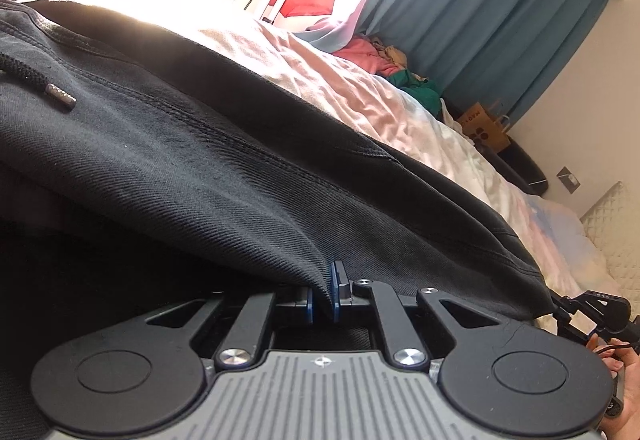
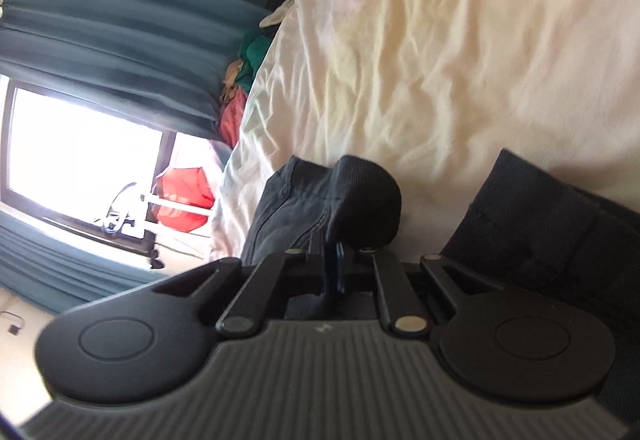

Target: Fold clothes

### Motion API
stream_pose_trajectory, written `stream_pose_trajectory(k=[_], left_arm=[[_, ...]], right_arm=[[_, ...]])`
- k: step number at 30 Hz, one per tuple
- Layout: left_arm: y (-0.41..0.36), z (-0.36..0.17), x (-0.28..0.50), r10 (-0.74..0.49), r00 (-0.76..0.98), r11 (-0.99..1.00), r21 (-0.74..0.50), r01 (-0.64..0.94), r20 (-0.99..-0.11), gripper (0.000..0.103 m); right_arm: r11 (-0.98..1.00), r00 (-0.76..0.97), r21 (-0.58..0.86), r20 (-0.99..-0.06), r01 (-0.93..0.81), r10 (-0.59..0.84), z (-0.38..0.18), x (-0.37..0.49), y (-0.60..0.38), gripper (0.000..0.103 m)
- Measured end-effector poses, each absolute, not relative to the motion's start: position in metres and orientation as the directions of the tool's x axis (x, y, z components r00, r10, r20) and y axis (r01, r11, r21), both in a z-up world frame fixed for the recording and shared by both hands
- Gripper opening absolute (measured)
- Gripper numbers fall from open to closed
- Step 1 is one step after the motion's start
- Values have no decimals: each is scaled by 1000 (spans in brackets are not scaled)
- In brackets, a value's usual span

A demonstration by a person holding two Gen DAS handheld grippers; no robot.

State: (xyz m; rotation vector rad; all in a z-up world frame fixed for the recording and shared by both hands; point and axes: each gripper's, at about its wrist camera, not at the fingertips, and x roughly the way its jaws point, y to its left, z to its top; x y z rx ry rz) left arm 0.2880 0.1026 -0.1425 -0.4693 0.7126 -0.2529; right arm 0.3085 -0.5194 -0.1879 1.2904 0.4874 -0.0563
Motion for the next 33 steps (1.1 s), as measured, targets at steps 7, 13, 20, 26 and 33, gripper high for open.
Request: stream_pose_trajectory(k=[7,13,20,26,33], left_arm=[[105,-140,287,-375,741,858,-512,50,-557,9],[106,-139,288,-395,739,851,-520,72,-546,9],[102,-130,286,-428,742,833,-544,102,-516,10],[89,-135,285,-424,718,859,-497,124,-552,10],[83,-135,286,-403,710,880,-459,125,-578,11]], right_arm=[[324,872,909,-367,262,325,-193,344,-502,51],[361,919,892,-352,272,178,-191,351,-501,6],[597,974,790,-217,139,61,-122,328,-491,5],[610,936,751,-350,253,43,-154,307,-511,5],[572,885,735,-464,364,33,-178,291,-518,7]])
